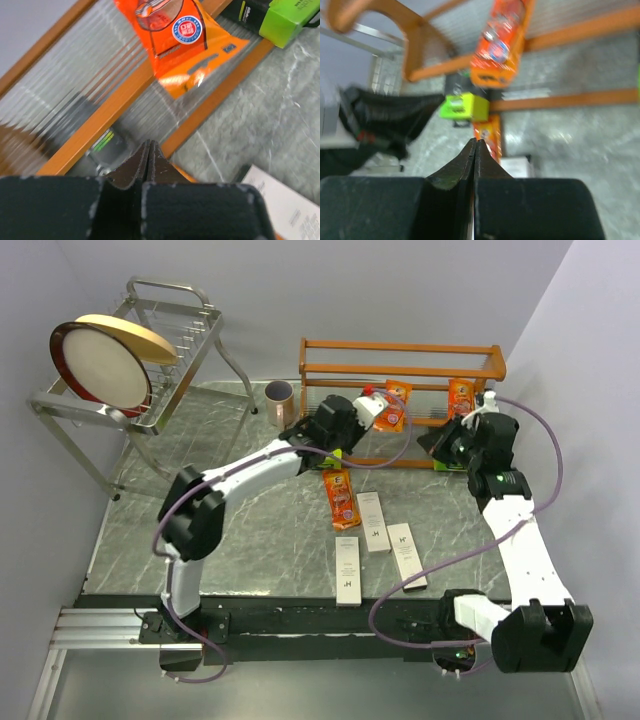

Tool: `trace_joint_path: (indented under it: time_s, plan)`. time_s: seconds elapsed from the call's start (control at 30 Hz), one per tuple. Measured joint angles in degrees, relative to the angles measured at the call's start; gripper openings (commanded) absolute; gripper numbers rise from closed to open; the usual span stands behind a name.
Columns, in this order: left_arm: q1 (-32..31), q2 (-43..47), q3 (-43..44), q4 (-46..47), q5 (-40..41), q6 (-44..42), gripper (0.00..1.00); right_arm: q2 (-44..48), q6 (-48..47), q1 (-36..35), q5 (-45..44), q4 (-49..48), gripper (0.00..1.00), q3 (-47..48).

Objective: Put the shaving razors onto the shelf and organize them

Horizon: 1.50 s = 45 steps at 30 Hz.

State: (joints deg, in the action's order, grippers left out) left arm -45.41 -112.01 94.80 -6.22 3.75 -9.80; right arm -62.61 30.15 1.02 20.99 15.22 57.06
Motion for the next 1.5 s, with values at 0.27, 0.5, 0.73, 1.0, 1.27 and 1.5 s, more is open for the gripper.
trace_joint_path:
  time_s: [0.27,0.5,0.73,1.0,1.27,1.5]
  plan:
    - [-0.2,-8.5,8.8,-0.1,-0.8,0.3,0.01,3.0,-3.5,1.8,-2.9,5.5,0.00,-2.8]
    - [-0.8,-8.7,10.2,0.0,-1.8,0.5,0.02,2.4,-4.8,3.4,-3.4,6.7,0.00,-2.9]
    - [-2.3,-9.3,10.7,0.0,-2.7,0.7,0.04,1.3,-5.0,4.2,-3.4,6.7,0.00,-2.9]
    - [-3.7,-11.8,12.6,0.9,-2.9,0.7,0.04,1.3,-5.2,4.8,-3.4,6.7,0.00,-3.0]
    - [-4.1,-10.2,10.8,-0.4,-3.2,0.7,0.41,1.3,-6.1,5.3,-3.1,6.7,0.04,-3.1]
    - [-3.1,15.8,-17.4,-4.4,-8.0,3.1,0.78,3.5,-9.7,5.4,0.5,4.7,0.32,-7.8]
